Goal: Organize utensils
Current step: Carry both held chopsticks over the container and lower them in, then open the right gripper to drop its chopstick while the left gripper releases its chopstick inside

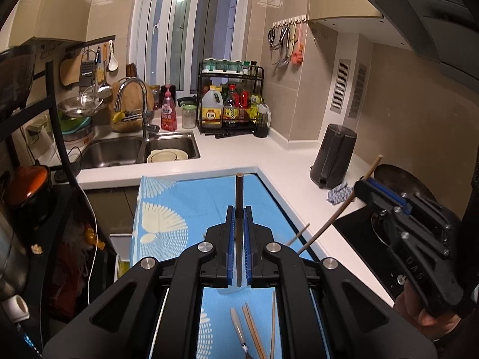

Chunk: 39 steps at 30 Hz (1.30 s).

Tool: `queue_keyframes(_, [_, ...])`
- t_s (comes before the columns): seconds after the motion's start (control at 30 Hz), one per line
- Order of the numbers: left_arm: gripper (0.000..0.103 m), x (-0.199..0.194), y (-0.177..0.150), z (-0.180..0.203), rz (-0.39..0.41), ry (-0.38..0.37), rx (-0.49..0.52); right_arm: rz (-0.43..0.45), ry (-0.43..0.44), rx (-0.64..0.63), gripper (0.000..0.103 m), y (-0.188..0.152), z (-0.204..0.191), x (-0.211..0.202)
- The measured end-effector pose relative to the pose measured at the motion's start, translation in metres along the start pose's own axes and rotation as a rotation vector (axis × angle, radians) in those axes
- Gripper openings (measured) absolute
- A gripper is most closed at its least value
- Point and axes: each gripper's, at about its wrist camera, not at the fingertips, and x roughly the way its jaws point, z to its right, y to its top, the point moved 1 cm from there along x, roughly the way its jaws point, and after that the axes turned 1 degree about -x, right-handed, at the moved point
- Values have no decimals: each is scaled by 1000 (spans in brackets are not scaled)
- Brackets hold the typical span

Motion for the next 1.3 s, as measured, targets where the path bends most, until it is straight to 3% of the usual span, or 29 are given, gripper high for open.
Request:
queue_keyframes(0.23, [5,40,15,0,-2,0,-13,-17,-14,26,5,-2,6,55])
queue_keyframes(0.5, [5,114,-19,-5,-117,14,-28,-136,-17,43,6,-54,16,109])
queue_keyframes(0.57, [6,125,-29,-6,-149,19,-25,-158,-26,41,11,-66,16,115])
queue_keyframes(0.6, [6,126,-32,-7,-153,19,-27,-167,-27,42,19,-70,15,117])
queue_keyframes(0.63, [9,126,-34,-8,-152,19,-27,-167,-30,43,26,-72,16,117])
queue_keyframes(0.67, [20,124,-35,-8,-149,24,-27,-165,-36,43,28,-73,15,116])
queue_keyframes(0.73, [27,118,-35,-10,-129,17,-31,-163,-42,45,30,-72,16,112])
queue_keyframes(1.03, [29,83,-33,-9,-65,32,-28,-119,-61,27,30,-65,4,76])
queue_keyframes(1.23, [48,42,-46,-10,21,57,-27,-40,-64,18,30,-69,-7,26])
queue_keyframes(1.3, [50,26,-60,-12,54,49,-43,-17,-68,22,30,-74,-12,9])
